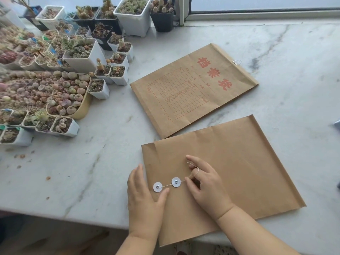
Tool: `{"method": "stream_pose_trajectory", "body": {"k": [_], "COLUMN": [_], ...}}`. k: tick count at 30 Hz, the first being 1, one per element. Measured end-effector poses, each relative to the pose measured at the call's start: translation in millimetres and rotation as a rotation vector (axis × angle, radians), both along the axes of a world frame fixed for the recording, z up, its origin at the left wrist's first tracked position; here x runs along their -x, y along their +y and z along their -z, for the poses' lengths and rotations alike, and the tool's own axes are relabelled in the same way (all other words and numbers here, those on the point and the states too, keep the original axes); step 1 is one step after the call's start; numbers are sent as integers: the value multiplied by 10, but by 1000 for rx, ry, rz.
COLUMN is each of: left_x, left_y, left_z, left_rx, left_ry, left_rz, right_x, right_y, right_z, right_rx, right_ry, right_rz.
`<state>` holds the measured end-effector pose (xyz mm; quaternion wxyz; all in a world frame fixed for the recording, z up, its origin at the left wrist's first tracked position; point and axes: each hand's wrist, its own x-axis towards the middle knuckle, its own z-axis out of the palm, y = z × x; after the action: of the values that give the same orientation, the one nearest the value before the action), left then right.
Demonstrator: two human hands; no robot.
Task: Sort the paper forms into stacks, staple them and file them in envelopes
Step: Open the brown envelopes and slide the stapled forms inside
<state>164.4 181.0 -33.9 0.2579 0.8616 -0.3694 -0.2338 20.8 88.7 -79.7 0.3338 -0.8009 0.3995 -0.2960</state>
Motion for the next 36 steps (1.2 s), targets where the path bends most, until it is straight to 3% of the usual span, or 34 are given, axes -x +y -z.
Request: {"method": "stream_pose_trajectory", "body": {"k": [3, 6, 8, 14, 20, 27, 31, 34, 36], "left_x": [-26, -111, -143, -42, 20, 71, 96, 30, -30], "left_y": [-147, -217, -220, -219, -284, -372, -443, -516, -559], "left_z": [-124, -162, -186, -271, -399, -511, -712, -885, -954], "left_rx": [-87, -25, -32, 20, 114, 104, 104, 120, 104], "left_ry": [293, 760, 913, 965, 1027, 1021, 1040, 1066, 1052], "left_rz": [-218, -407, -401, -297, -388, -311, -232, -232, -222], "right_x": [7, 4, -23, -83, 74, 154, -143, -283, -252], "right_y": [-8, -12, -49, -200, -113, 94, -244, -618, -807], "right_z": [7, -27, -56, -159, -302, -749, -1087, -1367, -1473], "right_rx": [-3, -41, -74, -143, -255, 233, 52, -231, -339], "right_ry": [7, -6, -8, -4, -77, 34, 32, 126, 179], "right_rz": [12, 49, 101, 183, 161, -179, -223, -275, -204]}}
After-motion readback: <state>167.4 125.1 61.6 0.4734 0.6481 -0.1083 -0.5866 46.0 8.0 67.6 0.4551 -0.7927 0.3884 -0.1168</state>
